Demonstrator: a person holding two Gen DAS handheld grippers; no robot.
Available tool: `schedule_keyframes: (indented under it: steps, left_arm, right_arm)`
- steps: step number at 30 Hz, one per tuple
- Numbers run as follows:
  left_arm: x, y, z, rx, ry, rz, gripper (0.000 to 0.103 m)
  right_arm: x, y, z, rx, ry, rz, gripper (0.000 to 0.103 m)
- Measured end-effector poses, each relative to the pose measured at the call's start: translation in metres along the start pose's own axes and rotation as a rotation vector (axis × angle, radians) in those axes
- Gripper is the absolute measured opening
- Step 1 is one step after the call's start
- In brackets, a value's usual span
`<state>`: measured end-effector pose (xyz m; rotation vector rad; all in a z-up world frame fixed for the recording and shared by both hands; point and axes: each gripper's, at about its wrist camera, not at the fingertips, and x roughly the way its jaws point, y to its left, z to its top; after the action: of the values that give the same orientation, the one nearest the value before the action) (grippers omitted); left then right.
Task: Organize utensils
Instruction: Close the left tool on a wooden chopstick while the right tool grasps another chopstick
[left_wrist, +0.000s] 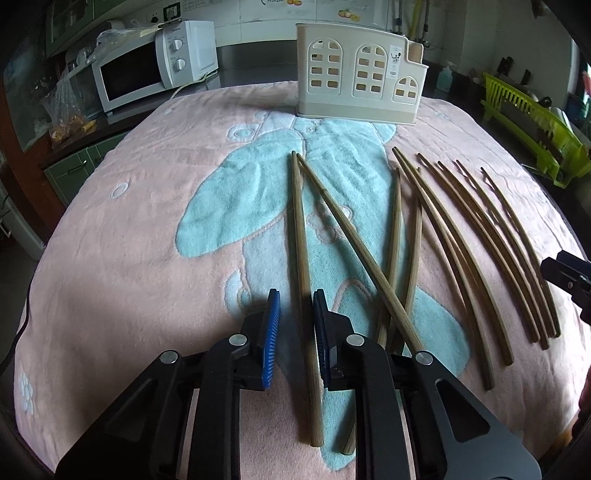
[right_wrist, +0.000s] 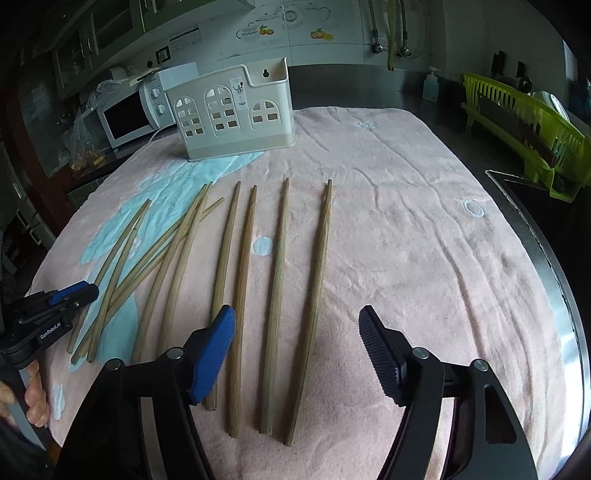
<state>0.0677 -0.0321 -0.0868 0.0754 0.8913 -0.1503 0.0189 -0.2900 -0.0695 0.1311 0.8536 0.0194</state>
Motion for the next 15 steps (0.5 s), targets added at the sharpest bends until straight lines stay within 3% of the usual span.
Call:
schedule_keyframes:
  steps: [8, 15]
  left_arm:
    - [0.000, 0.001, 0.000, -0.006, -0.005, -0.009, 0.014]
    - [0.001, 0.000, 0.002, -0.008, 0.011, -0.003, 0.014]
  right_arm:
    - [0.008, -0.003, -0.002, 0.029, 0.027, 0.007, 0.032]
    - [0.013, -0.004, -0.003, 0.036, 0.038, -0.016, 0.020]
